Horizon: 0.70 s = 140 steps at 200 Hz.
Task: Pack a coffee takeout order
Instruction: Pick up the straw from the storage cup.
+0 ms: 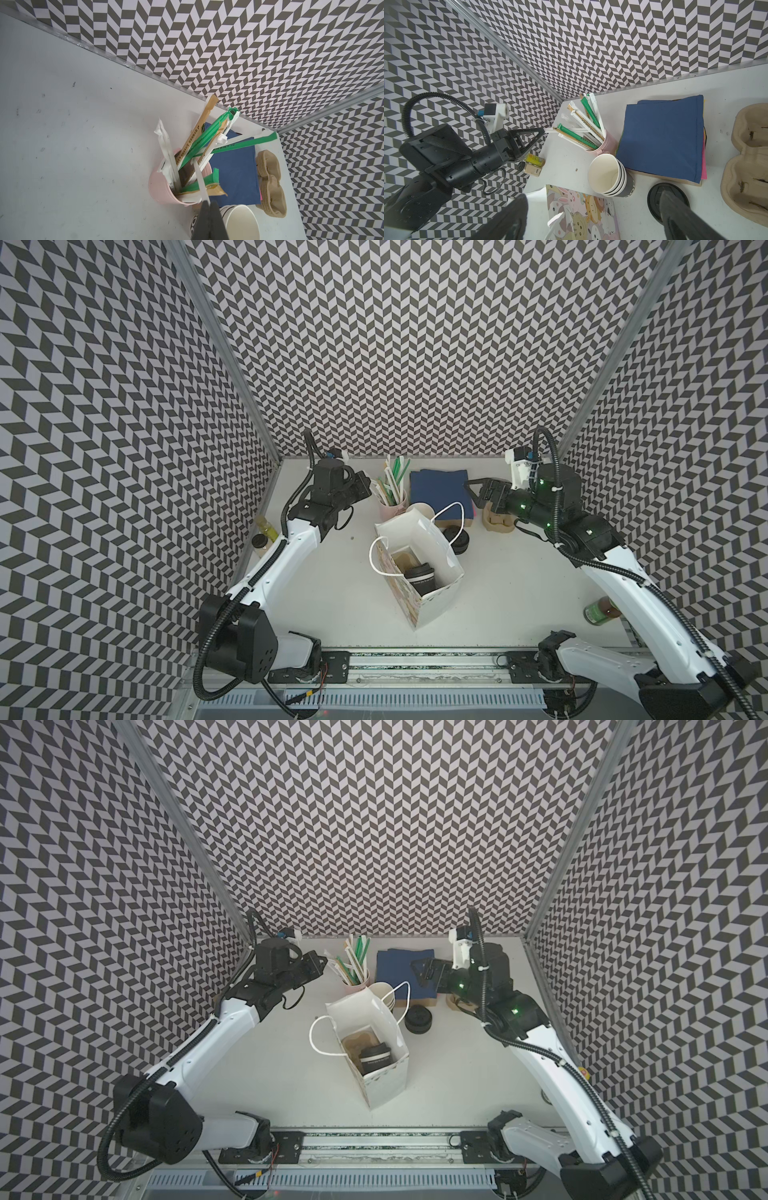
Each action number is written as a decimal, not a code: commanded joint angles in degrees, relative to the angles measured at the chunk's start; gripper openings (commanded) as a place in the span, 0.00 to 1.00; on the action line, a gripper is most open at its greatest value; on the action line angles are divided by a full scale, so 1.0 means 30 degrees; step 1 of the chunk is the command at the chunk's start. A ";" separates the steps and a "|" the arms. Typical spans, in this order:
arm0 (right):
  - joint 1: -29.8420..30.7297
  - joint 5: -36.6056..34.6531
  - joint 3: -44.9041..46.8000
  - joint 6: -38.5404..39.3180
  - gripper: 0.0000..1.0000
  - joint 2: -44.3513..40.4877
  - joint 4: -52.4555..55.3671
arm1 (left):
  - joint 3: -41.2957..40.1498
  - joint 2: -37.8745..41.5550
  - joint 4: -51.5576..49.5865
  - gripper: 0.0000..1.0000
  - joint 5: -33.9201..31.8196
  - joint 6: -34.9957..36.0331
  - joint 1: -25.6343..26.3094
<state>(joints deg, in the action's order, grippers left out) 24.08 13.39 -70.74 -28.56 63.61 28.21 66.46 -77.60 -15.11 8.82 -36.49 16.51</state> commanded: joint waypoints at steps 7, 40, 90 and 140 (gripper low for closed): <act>-0.0052 -0.0097 0.0055 -0.0010 0.97 -0.0258 -0.0874 | 0.0877 0.0177 -0.0777 0.00 -0.0289 0.0355 0.0177; -0.0036 -0.0154 0.0042 0.0085 0.97 -0.0360 -0.0774 | 0.1056 0.0266 -0.0705 0.00 -0.0340 0.0382 0.0289; -0.0051 -0.0068 0.0085 0.0037 0.97 -0.0351 -0.0847 | 0.2373 0.0100 -0.1144 0.00 -0.0600 0.0633 0.0502; -0.0053 -0.0156 0.0053 0.0108 0.97 -0.0504 -0.0793 | 0.3623 -0.0284 -0.1612 0.00 -0.0655 0.0969 0.0502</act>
<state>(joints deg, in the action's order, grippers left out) 24.08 13.34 -70.74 -28.53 63.55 28.23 75.18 -77.71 -18.65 8.01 -34.81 17.76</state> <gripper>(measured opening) 0.967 0.047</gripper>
